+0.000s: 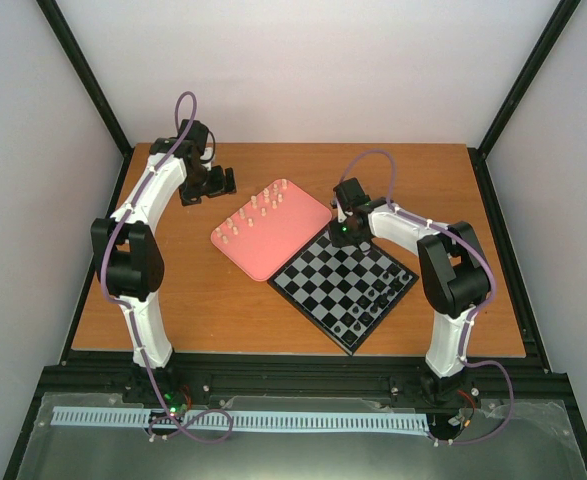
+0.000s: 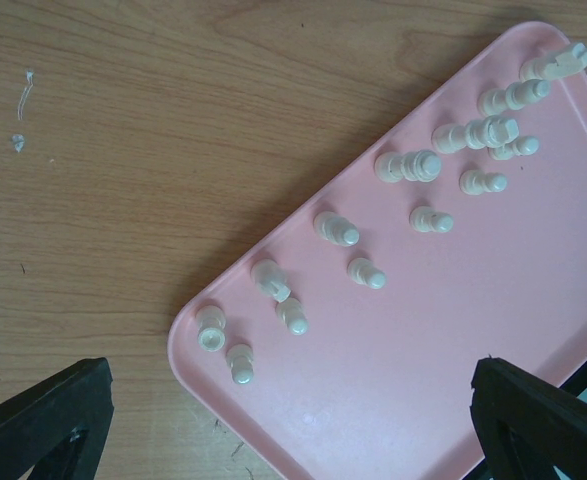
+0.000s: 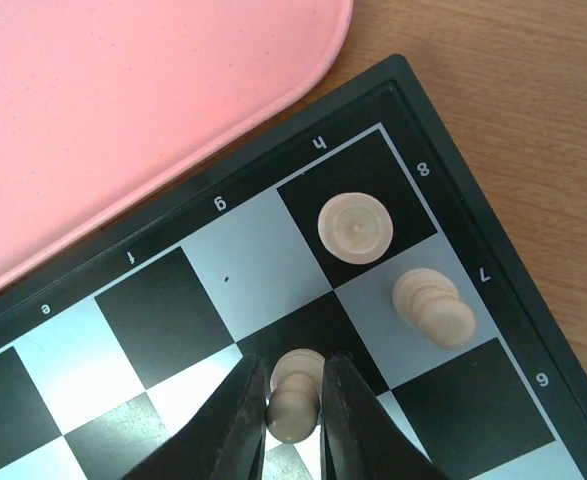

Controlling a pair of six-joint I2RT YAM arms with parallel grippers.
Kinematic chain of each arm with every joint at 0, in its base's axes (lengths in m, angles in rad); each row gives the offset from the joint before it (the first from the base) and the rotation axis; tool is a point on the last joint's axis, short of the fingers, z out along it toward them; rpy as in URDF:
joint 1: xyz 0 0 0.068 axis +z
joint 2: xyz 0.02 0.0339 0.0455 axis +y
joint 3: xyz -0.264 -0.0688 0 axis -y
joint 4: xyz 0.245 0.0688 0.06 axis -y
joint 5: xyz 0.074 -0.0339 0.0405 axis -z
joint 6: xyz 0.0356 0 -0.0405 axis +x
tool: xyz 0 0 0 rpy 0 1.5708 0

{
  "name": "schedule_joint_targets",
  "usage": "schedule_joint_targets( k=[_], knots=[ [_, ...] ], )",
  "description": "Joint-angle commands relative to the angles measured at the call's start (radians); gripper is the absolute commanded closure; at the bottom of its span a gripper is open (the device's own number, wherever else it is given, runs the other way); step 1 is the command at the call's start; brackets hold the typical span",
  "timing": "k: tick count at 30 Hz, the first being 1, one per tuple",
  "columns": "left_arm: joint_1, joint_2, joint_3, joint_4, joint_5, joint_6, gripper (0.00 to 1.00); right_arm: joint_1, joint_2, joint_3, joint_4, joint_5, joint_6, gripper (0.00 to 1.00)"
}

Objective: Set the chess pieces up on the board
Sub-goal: Place the chess piece on the chessboard.

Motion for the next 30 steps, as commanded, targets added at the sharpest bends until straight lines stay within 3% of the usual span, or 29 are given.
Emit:
schedule_joint_targets(
  k=[1, 17, 30],
  knots=[
    [0.006, -0.013, 0.028, -0.006, -0.008, -0.006, 0.00, -0.004, -0.009, -0.001, -0.002, 0.010, 0.005, 0.81],
    [0.006, -0.024, 0.028, -0.007, -0.007, -0.008, 0.00, 0.017, -0.148, 0.090, -0.126, -0.056, -0.013, 0.54],
    [-0.043, -0.022, 0.047, 0.008, 0.036, 0.080, 0.00, -0.043, -0.075, 0.373, -0.200, -0.070, 0.001, 0.46]
  ],
)
